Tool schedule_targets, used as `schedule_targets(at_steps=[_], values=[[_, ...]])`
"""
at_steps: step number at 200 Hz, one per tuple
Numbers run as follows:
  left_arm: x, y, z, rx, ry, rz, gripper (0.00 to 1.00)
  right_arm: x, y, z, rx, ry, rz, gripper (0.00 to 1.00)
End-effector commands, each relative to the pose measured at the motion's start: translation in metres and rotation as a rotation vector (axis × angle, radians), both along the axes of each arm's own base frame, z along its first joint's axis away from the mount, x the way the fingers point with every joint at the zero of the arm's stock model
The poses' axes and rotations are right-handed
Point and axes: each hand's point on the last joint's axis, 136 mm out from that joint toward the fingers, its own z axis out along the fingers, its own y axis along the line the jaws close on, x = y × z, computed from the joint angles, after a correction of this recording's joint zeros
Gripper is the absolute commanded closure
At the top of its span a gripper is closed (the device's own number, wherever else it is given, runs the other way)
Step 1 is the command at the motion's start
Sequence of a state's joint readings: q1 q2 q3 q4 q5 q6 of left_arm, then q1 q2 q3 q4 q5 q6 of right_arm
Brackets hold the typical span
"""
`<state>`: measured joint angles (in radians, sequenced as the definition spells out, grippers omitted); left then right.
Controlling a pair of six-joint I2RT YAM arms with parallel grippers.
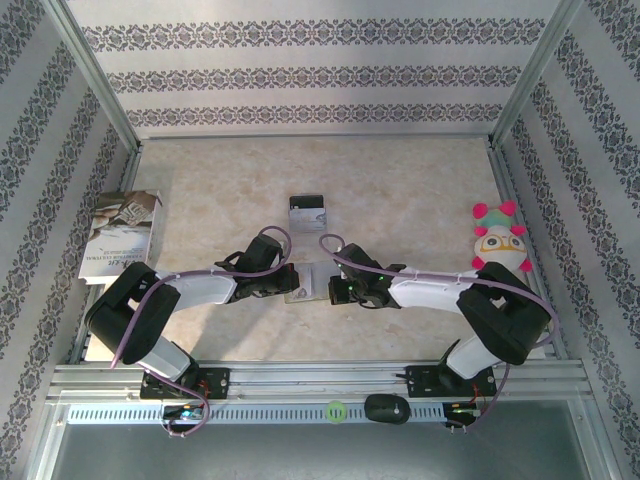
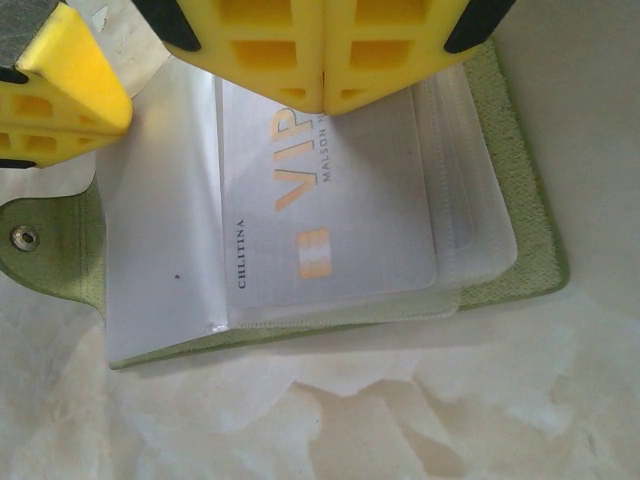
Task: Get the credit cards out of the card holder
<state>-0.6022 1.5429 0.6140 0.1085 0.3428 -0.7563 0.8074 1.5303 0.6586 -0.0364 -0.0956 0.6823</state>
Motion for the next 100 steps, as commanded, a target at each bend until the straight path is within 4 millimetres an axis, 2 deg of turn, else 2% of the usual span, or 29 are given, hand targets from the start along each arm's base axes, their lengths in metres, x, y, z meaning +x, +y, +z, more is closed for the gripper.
schedule_targets(at_steps=[1,16,43,58,69,80,100], values=[[-0.003,0.0,0.008,0.003,-0.011,-0.015,1.0,0.003,-0.008,0.01,-0.017,-0.037,-0.024,0.9],[-0.002,0.0,0.019,-0.009,-0.033,-0.015,1.0,0.006,-0.001,0.026,0.002,-0.078,0.003,0.88],[-0.001,0.001,0.042,-0.027,-0.082,-0.015,0.88,0.011,0.011,0.06,0.053,-0.145,0.046,0.84],[0.0,0.003,0.051,-0.028,-0.108,-0.014,0.85,0.013,0.024,0.074,0.103,-0.148,0.09,0.82],[0.0,0.007,0.052,-0.007,-0.116,-0.011,0.85,0.013,0.036,0.081,0.145,-0.127,0.136,0.81],[0.001,0.009,0.047,0.014,-0.114,-0.012,0.9,0.012,0.049,0.083,0.18,-0.093,0.184,0.81],[0.003,0.014,0.034,0.034,-0.093,-0.002,0.95,0.015,0.065,0.076,0.209,-0.021,0.216,0.8]])
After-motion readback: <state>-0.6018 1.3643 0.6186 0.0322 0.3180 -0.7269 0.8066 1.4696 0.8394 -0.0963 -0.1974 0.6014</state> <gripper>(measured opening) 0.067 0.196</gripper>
